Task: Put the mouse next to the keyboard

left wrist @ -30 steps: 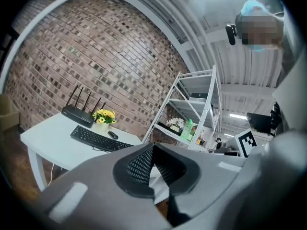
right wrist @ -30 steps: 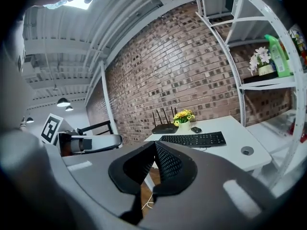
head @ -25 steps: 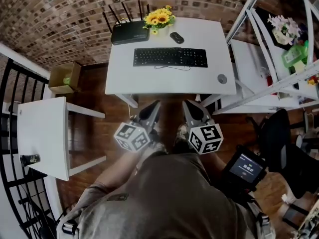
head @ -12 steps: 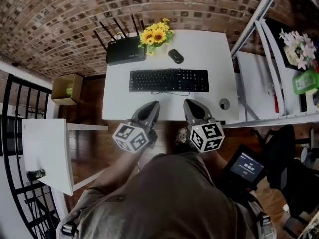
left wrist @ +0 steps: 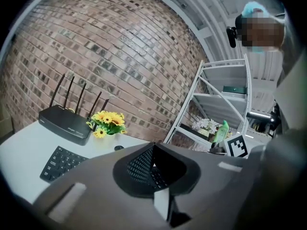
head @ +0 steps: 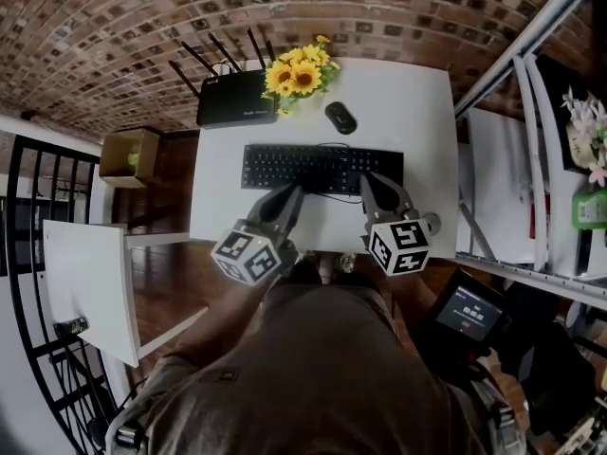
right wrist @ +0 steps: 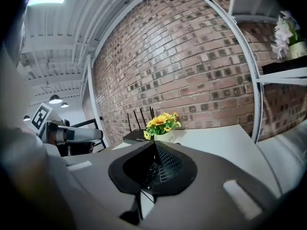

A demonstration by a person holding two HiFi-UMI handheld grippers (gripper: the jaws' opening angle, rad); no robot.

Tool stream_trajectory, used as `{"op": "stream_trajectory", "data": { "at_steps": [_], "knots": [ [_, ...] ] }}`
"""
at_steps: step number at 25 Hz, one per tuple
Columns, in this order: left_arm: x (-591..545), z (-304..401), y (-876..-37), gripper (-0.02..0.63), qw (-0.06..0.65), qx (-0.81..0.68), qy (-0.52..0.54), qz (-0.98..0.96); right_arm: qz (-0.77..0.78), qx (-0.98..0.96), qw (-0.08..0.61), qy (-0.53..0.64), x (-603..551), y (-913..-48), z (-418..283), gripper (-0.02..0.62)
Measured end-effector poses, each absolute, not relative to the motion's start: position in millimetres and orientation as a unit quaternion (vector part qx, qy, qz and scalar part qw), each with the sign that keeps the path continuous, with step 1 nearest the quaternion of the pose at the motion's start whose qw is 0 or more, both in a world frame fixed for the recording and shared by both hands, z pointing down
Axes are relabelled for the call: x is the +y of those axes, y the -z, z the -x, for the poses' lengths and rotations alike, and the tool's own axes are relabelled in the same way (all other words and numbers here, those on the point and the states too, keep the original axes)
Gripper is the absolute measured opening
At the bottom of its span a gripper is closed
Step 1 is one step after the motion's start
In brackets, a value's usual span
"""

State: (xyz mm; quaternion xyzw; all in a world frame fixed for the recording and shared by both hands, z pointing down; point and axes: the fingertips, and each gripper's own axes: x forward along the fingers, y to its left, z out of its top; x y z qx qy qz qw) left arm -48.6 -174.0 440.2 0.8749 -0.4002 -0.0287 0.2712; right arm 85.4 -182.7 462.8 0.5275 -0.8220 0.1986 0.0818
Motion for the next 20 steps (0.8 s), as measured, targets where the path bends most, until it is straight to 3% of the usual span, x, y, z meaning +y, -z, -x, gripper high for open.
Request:
{"op": "stream_trajectory", "data": {
  "at_steps": [14, 20],
  "knots": [
    [-264.3, 74.2, -467.8, 0.0, 0.311, -0.358, 0.029, -0.88, -0.555, -0.789, 0.167, -0.204, -284.9, -505.0, -74.3, 0.015],
    [-279.5, 78.5, -480.0, 0.0, 0.327, -0.373, 0.021, -0.868, -0.531, -0.791, 0.201, -0.227, -326.0, -533.9, -82.0, 0.143]
  ]
}}
